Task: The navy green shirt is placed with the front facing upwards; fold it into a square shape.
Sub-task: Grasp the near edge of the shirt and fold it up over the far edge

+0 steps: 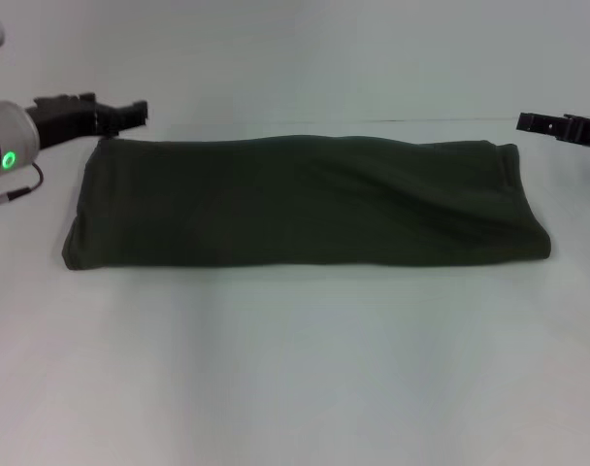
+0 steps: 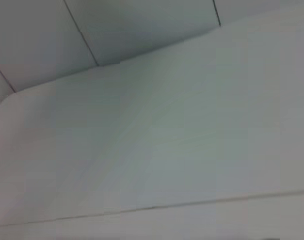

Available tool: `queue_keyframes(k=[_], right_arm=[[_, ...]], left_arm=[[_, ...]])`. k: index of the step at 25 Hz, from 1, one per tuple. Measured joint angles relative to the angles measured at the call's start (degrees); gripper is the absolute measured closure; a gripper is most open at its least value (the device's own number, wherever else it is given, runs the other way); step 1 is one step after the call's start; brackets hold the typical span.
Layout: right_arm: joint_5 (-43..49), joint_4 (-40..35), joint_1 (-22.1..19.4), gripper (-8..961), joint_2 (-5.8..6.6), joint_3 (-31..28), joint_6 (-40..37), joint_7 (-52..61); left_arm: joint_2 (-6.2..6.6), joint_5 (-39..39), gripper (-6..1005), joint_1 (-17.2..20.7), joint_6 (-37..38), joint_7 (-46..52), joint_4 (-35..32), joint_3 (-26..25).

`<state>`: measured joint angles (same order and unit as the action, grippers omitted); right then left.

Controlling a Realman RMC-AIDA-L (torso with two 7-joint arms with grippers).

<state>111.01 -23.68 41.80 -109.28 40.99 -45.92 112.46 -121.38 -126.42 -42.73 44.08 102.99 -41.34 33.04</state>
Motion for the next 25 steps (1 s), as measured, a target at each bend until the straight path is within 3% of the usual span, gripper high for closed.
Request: queue_keyframes(k=[4, 10, 14, 25], right_arm=[[3.38, -2.33, -0.3, 175, 1.14, 0.19, -4.8, 11.42], [4.09, -3.21, -0.56, 175, 0.97, 0.4, -6.17, 17.97], [5.05, -2.42, -0.26, 175, 0.38, 0.62, -5.96, 18.32], [9.78, -1.52, -0.5, 174, 0.39, 2.36, -9.04, 22.51]], left_arm=[[-1.13, 0.02, 222, 2.64, 5.05, -0.14, -3.46, 0.99], [-2.5, 0.11, 200, 6.94, 7.16, -0.28, -7.54, 6.05], [-2.54, -0.31, 199, 7.53, 6.97, -0.42, -7.44, 7.45], [-2.55, -0.46, 200, 7.4, 6.65, -1.18, -5.97, 7.59]])
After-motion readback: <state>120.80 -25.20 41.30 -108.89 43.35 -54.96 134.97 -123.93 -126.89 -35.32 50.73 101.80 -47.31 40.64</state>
